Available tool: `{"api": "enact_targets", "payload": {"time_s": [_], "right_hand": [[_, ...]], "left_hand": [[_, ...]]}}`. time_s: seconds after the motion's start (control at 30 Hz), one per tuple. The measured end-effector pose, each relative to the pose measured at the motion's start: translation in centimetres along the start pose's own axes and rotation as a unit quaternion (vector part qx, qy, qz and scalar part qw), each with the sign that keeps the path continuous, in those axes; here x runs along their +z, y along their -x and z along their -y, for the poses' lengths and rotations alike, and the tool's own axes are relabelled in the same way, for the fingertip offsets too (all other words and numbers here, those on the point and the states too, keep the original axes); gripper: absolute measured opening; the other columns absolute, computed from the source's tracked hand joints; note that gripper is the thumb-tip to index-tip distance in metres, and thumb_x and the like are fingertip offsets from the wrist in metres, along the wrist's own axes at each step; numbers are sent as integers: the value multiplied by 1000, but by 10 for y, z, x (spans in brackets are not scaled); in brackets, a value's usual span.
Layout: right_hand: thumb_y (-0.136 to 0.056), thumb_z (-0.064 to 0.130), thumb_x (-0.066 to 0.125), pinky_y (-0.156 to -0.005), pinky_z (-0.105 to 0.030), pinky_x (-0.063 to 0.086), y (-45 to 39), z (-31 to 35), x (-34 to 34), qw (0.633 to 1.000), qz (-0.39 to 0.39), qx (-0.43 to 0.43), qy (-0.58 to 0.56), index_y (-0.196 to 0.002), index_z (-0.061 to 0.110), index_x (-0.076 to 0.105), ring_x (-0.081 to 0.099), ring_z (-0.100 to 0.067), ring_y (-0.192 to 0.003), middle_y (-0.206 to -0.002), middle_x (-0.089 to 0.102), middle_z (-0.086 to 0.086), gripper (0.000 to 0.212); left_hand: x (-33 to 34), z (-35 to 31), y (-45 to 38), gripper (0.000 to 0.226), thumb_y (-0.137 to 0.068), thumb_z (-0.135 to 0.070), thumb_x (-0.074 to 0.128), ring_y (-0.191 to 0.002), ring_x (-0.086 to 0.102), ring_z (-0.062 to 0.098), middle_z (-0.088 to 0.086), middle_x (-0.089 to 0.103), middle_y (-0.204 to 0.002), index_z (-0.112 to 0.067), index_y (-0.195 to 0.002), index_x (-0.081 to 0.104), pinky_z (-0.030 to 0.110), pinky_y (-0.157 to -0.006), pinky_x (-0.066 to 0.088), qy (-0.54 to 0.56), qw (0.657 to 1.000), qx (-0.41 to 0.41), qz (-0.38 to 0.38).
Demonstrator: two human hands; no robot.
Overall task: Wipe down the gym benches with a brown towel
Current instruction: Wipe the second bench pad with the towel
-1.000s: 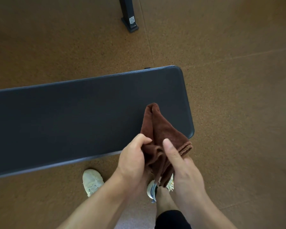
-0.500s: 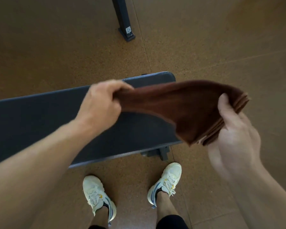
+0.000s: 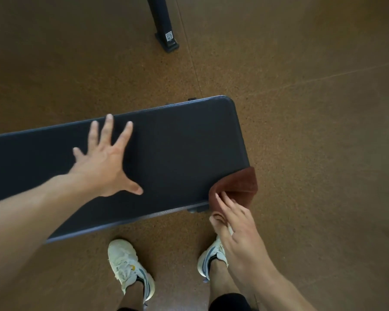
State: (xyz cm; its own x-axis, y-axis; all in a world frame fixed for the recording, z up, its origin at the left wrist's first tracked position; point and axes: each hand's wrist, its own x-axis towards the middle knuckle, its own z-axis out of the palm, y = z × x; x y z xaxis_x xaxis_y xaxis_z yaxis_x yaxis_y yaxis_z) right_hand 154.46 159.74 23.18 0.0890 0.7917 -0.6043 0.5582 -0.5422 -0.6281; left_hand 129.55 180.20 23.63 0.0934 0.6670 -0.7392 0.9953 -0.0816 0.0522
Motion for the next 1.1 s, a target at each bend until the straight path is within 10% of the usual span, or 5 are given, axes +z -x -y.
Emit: {"api": "enact_targets", "payload": {"time_s": [0.2, 0.3, 0.43, 0.7, 1.1], "right_hand": [[-103, 47, 58, -109, -31, 42, -24, -6, 16, 981, -194, -22, -10, -131, 41, 67, 42, 2, -126, -134, 55, 27, 30], [-84, 41, 85, -116, -37, 35, -45, -1, 20, 939, -327, 93, -50, -147, 31, 50, 37, -3, -128, -140, 48, 11, 73], [-84, 75, 62, -131, -48, 10, -68, 9, 26, 943, -241, 211, -93, -166, 32, -7, -4, -18, -161, -175, -5, 4, 115], [-100, 68, 21, -130, -54, 4, -131, 34, 48, 882, -372, 272, 98, -167, 12, 4, 6, -35, -161, -174, 13, -15, 89], [-106, 45, 37, -131, -49, 7, -156, 110, 106, 912, -142, -227, 311, -166, 17, 23, 5, -24, -163, -175, 17, -6, 68]], "left_hand": [[3, 18, -10, 179, -41, -63, 97, -137, -53, 33, -4, -68, -137, -44, -133, -55, 81, -111, -3, 15, 994, -55, 96], [4, 18, -13, 180, -43, -57, 99, -130, -59, 35, -3, -74, -127, -43, -126, -60, 81, -107, -10, 35, 990, -58, 122], [1, 21, -14, 179, -45, -56, 99, -126, -61, 35, -2, -75, -125, -42, -124, -61, 81, -106, -14, 51, 988, -44, 140], [5, 26, -19, 179, -46, -58, 98, -123, -63, 37, 1, -74, -126, -40, -125, -62, 80, -104, -20, 60, 986, -18, 155], [2, 17, -21, 182, -33, -74, 92, -123, -64, 36, 0, -75, -125, -41, -129, -59, 81, -105, -18, 37, 987, -43, 153]]}}
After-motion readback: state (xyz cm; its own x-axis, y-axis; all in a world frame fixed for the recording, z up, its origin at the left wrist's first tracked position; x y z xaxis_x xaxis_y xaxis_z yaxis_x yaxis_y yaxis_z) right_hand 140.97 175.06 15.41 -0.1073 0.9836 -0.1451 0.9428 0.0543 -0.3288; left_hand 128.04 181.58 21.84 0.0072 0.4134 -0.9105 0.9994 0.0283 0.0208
